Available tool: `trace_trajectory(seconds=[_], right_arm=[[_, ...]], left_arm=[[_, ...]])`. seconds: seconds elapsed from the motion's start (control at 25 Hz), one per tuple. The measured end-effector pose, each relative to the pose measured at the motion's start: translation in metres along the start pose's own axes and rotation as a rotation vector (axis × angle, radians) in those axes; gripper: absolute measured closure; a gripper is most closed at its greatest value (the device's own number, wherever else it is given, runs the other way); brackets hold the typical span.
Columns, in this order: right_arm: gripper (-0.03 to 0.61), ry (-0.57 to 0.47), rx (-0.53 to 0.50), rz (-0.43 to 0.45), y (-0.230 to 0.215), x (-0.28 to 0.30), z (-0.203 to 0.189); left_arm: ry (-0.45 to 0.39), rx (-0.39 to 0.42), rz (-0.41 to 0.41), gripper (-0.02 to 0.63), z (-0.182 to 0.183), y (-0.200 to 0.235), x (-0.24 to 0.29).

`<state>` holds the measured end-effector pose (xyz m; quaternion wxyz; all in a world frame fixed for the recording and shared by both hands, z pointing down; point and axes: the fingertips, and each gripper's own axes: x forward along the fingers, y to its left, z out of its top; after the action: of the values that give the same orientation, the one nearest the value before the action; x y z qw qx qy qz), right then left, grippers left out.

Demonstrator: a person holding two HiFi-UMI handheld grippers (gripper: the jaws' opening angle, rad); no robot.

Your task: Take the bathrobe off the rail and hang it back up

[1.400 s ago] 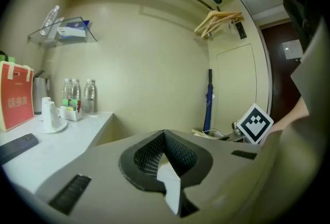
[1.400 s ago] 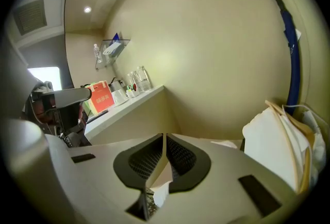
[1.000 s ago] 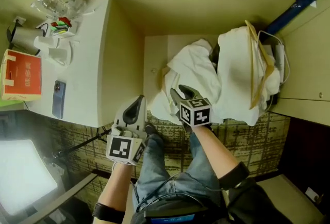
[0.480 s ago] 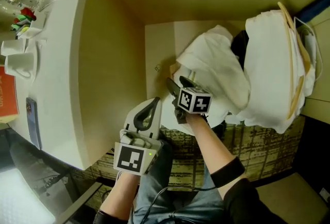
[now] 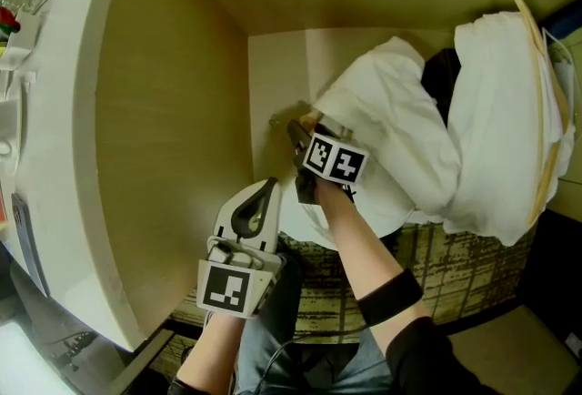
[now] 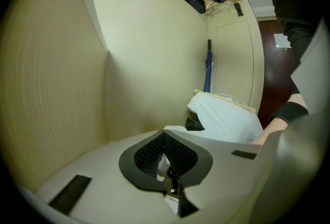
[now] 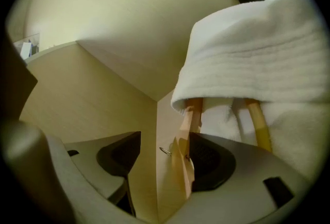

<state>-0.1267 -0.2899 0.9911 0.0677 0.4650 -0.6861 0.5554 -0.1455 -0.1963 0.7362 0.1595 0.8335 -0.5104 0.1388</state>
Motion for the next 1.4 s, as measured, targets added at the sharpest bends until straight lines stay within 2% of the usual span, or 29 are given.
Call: trace_trajectory(seconds=[0.4,0.64,0.68,0.76,0.8,0.92,1.2,1.4], right_arm=[[0.238,0.054,0.019,-0.295,-0.030,0.021,-0.003],[0.246,0.133,0.056,-0.399,-0.043,0.036,-0.006],[0.262,0.144,0.050,-0.412,-0.045,0.037,-0.006],[0.349,0.160,0.024,-0.443,-0.052,0.036,-0.007],[0.389,0.161,0.009,-0.450,-0.055,0.036,-0.007],[0.395,0.129,-0.001,-0.420,-0.050,0.039,-0.001],[0.422,0.130,0.030,-0.391,-0.053,0.036,-0.006],[0.430,0.082,0.084,-0.302,-0.039,0.027,0.001]], left_arm=[[-0.008,-0.015,0.034,0.612,-0.005,0.021,0.008],[-0.010,-0.030,0.042,0.612,-0.007,0.024,0.009],[-0.006,-0.033,0.043,0.612,-0.009,0.025,0.010],[0.001,-0.038,0.049,0.612,-0.013,0.029,0.010],[0.005,-0.040,0.053,0.612,-0.016,0.031,0.011],[0.019,-0.046,0.063,0.612,-0.024,0.034,0.013],[0.033,-0.058,0.074,0.612,-0.034,0.033,0.018],[0.018,-0.057,0.069,0.612,-0.021,0.026,0.018]])
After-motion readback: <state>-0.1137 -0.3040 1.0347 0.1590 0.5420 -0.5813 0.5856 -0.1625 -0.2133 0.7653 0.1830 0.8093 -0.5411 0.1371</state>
